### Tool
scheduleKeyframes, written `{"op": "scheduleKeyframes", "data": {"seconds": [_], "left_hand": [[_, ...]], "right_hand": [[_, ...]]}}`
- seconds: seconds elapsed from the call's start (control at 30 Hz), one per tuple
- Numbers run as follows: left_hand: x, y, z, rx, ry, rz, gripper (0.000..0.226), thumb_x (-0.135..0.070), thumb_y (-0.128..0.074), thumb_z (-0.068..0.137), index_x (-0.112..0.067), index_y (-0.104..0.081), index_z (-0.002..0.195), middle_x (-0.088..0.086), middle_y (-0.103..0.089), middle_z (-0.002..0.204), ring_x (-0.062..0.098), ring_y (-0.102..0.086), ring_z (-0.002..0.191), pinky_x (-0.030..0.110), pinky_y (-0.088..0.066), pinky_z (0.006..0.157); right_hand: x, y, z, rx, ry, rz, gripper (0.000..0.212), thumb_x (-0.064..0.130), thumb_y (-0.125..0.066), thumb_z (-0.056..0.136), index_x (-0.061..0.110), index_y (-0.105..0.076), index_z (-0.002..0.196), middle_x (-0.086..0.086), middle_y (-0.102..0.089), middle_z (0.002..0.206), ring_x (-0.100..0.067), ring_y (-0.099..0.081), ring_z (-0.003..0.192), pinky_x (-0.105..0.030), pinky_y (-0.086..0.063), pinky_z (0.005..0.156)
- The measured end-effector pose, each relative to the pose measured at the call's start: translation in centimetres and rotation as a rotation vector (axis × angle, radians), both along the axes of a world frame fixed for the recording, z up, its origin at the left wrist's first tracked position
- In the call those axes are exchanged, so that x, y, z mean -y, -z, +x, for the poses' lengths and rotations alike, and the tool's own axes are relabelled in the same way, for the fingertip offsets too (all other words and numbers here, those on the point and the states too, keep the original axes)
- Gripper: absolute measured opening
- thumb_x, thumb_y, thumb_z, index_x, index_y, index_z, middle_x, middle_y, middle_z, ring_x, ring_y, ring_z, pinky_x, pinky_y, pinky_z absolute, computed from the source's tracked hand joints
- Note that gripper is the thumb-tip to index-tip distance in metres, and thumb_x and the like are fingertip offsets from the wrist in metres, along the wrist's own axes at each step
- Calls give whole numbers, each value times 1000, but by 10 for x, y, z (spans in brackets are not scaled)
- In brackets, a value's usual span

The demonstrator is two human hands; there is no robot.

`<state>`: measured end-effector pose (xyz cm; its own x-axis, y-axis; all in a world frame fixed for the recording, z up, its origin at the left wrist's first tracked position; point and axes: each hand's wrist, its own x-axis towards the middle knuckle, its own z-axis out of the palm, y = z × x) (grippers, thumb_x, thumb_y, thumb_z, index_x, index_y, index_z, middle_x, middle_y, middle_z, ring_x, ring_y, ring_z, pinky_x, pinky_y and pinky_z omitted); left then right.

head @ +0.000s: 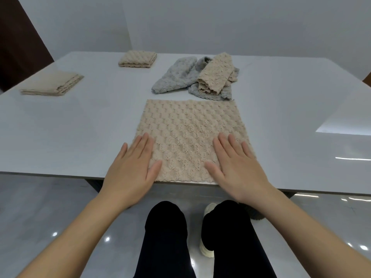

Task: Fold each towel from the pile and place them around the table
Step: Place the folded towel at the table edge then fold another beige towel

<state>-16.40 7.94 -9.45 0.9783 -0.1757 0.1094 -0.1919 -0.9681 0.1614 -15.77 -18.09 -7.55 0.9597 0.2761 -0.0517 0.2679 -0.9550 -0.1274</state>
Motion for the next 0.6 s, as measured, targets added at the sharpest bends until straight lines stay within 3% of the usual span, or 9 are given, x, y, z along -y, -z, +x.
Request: {"op": "scheduleKeyframes", "data": {"seconds": [0.27,0.4,0.5,0.6], "left_hand": [[-19,-1,-5,26,185,38,82,-68,12,87,-21,4,154,-9,9,161,1,15,146,25,7,119],[-30,-2,-8,52,272,86,79,-69,-5,92,-21,-1,155,-7,7,161,2,13,147,25,5,119],[-41,1,-8,81,334,134,77,-67,-18,95,-19,-11,155,-3,-7,162,5,0,149,26,-2,120],[-51,2,-7,71,371,55,73,-65,-28,95,-20,-25,153,-4,-24,160,7,-18,147,26,-9,119]], "right_hand": [[16,0,-7,1,20,2,84,71,1,86,23,15,154,3,24,159,-16,26,145,-38,14,120],[24,3,-9,11,-25,10,96,82,5,78,25,14,154,4,22,160,-17,25,146,-36,13,119],[35,2,-8,10,-108,-9,105,88,3,70,26,10,155,3,21,160,-17,22,147,-34,12,119],[48,2,-6,-7,-190,-19,108,93,1,66,31,8,154,6,20,159,-14,22,147,-29,15,117]]}}
